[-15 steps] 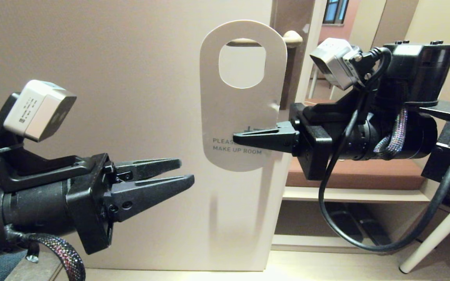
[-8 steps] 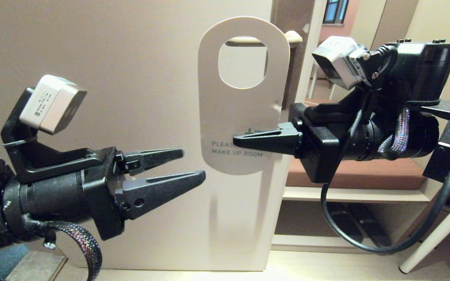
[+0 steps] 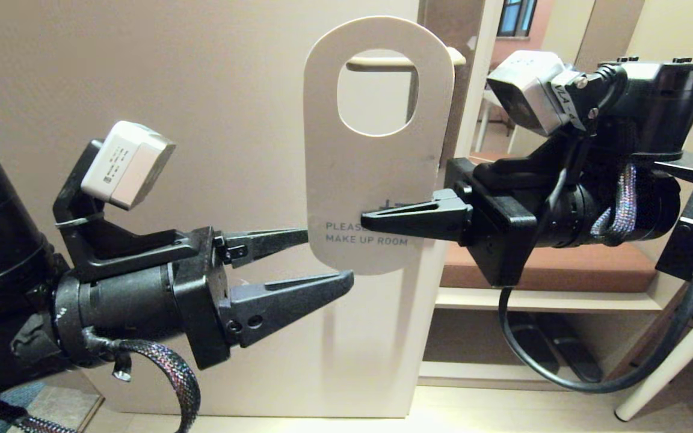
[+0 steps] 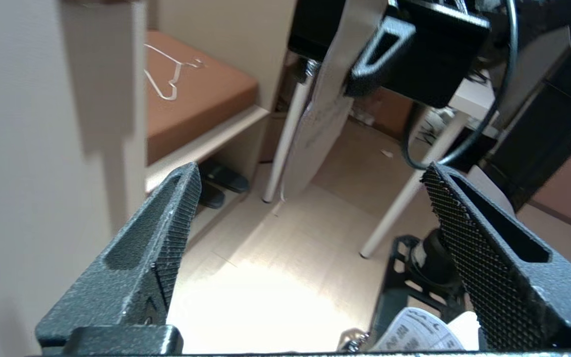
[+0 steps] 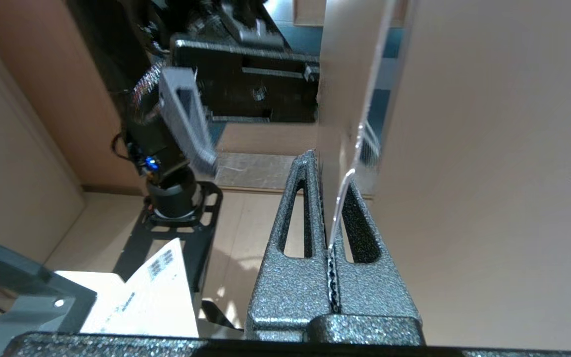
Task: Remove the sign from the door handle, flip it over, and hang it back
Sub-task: Hand it to the other hand
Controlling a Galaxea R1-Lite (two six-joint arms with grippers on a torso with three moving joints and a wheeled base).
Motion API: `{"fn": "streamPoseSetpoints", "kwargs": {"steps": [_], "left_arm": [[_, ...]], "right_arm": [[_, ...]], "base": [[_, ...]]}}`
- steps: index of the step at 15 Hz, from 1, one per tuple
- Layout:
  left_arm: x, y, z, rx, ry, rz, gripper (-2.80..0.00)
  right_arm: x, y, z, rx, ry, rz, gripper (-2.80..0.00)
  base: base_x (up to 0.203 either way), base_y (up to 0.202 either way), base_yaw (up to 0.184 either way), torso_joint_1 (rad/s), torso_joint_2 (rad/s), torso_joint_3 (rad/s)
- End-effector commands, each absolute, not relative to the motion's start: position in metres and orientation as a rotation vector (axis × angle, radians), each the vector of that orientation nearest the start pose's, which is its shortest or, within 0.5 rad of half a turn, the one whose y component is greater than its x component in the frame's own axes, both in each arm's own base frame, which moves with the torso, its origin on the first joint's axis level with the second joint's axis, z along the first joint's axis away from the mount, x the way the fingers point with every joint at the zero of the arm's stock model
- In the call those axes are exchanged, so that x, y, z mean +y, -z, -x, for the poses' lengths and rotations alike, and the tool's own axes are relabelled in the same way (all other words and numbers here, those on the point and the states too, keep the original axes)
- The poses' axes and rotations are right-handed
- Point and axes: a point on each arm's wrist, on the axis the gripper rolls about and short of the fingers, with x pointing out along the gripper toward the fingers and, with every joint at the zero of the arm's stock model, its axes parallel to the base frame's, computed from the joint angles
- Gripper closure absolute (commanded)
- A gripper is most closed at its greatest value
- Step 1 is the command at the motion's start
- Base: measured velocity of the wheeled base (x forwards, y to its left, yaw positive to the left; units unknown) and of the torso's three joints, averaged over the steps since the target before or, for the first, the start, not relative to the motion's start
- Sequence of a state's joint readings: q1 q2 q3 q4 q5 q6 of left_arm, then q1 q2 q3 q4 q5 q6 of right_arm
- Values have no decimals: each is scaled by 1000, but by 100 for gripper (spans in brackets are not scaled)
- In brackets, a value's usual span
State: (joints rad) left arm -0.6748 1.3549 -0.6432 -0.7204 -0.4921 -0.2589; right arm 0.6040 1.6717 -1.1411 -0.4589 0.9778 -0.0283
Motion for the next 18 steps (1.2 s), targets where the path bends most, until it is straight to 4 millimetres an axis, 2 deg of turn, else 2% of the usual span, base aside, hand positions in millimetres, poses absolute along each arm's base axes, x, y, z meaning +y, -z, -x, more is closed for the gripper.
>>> {"fn": "streamPoseSetpoints", "kwargs": {"steps": [1,12,18], "left_arm": [[-150,-235,-164,153,1181,229,-280],[-177,-239,-176,128,1276,235,-280],[-185,-240,-169,141,1320,276,-280]], "right_arm": [[192,-269,-245,49,-1594,9,0],[197,-273,-241,36,-1646,10,0],[199,-273,-241,35,-1652,10,0]], "base": [[0,0,0,0,0,0],[0,0,0,0,0,0],[0,0,0,0,0,0]]}}
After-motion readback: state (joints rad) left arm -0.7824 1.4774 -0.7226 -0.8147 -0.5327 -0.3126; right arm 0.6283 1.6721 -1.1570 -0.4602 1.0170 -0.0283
